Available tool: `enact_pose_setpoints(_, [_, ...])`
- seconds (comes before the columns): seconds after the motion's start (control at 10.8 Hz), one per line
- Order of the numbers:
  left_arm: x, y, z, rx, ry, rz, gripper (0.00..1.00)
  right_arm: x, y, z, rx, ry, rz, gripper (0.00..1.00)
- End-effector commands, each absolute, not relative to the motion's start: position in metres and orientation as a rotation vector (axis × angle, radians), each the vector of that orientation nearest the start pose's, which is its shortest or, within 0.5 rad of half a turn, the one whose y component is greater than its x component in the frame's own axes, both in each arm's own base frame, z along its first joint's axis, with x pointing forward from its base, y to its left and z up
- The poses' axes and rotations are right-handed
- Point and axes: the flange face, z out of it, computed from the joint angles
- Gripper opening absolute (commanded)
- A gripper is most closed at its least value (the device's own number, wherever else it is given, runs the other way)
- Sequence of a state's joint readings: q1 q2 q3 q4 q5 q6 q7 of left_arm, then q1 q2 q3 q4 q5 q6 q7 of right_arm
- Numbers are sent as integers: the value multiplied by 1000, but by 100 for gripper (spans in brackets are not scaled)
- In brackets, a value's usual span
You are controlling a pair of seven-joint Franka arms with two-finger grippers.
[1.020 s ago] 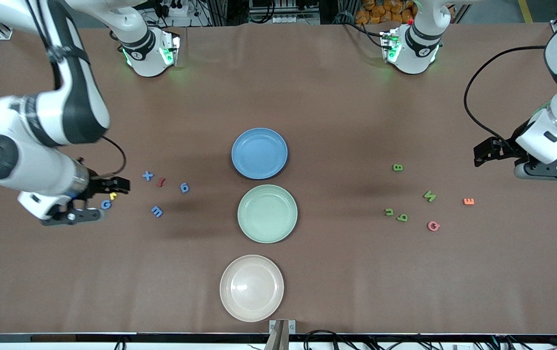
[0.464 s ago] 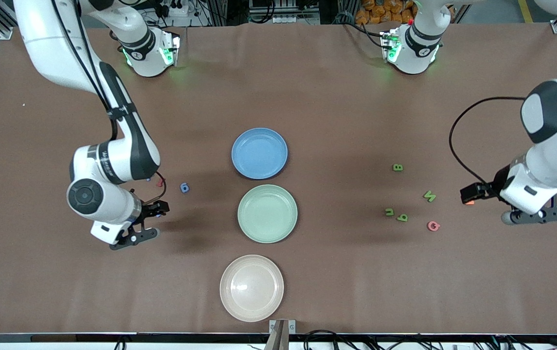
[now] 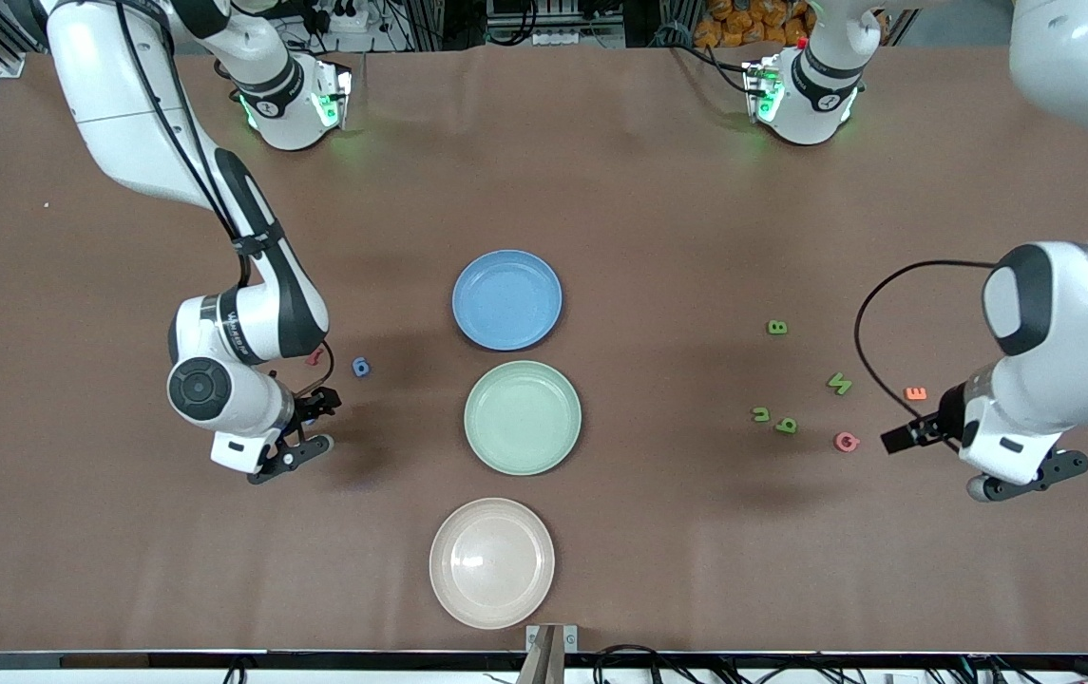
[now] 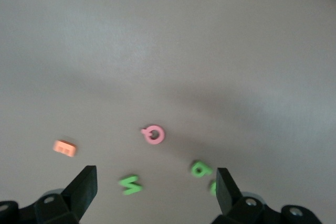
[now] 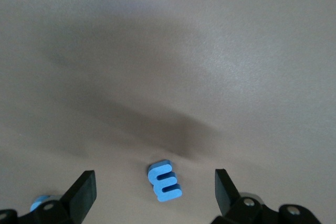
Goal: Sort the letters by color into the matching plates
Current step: 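Grasp the blue E with the right gripper while the left gripper reaches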
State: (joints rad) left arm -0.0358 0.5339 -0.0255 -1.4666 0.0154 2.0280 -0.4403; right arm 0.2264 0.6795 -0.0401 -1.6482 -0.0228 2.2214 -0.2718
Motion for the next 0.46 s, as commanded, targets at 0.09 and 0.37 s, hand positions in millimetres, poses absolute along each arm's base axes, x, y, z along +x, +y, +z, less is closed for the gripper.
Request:
enact_pose_setpoints(0.09, [714,-84,326,-2838,-1353,1,100,637,100,188,-3050,-869,101,99])
enact_pose_setpoints(0.37, [708,-112,286,-2566,-1748,64,100,635,95,186,-3048,-871,111,89])
